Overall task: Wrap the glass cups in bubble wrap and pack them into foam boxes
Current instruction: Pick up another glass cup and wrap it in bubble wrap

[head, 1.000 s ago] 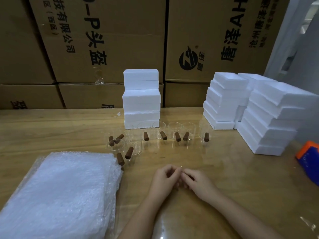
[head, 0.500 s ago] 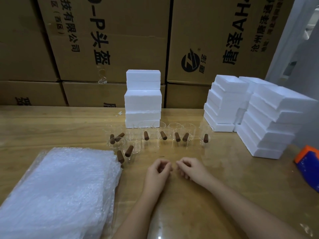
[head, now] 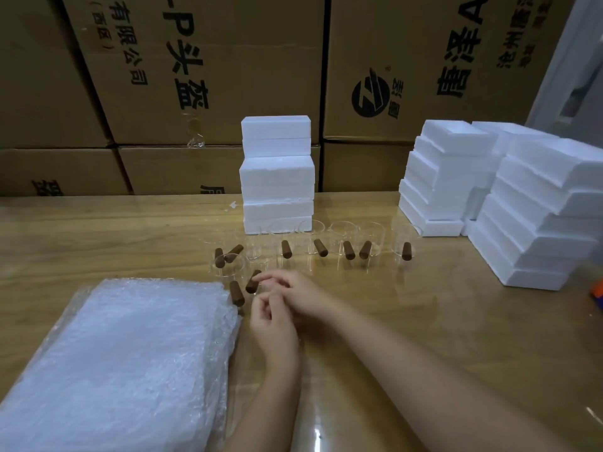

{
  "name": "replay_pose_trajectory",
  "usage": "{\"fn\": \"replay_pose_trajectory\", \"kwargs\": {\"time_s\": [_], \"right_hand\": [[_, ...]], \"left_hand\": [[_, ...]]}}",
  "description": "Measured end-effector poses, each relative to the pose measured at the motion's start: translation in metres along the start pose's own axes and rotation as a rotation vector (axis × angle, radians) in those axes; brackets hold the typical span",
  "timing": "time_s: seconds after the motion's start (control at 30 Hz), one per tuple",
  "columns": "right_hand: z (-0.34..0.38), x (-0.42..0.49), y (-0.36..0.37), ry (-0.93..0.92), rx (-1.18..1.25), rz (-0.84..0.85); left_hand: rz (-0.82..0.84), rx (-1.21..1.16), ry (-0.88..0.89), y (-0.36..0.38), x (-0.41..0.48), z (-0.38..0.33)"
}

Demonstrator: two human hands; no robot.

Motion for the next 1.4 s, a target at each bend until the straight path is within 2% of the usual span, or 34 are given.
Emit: {"fn": "replay_pose_trajectory", "kwargs": {"time_s": [0.2, 0.37, 0.53, 0.8, 0.93, 1.03, 1.2, 1.4], "right_hand": [[-0.003, 0.016, 0.02, 0.011, 0.121, 0.028], [-0.012, 0.013, 0.013, 0.028, 0.229, -0.085], [-0.022, -0.007, -0.008, 0.046, 0.155, -0.209], [-0.042, -0.06, -0.044, 0.065, 0.079, -0.305], [-0.062, -0.09, -0.077, 0.118, 0.106, -0.49], [-0.075, -0.106, -0.094, 0.12, 0.255, -0.62], [-0.072, -0.107, -0.093, 0.086, 0.389, -0.585], [-0.071, -0.109, -0.094, 0.038, 0.566, -0.579]], "left_hand": [[-0.098, 0.014, -0.035, -0.007, 0.007, 0.005], [-0.065, 0.042, -0.041, -0.001, 0.007, 0.004], [0.004, 0.067, 0.006, 0.007, 0.002, -0.001], [0.07, 0.104, 0.047, 0.013, 0.003, -0.005], [0.203, 0.131, 0.063, 0.022, 0.014, -0.011], [0.317, 0.18, 0.035, 0.034, 0.017, -0.008], [0.551, 0.319, -0.027, 0.06, 0.004, 0.008], [0.777, 0.298, -0.016, 0.075, -0.013, 0.012]]}}
Point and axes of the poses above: each hand's wrist, its own x-axis towards the middle knuckle, its own y-axis out of the palm, z = x × y, the point moved 9 cm from there along x, towards the middle knuckle
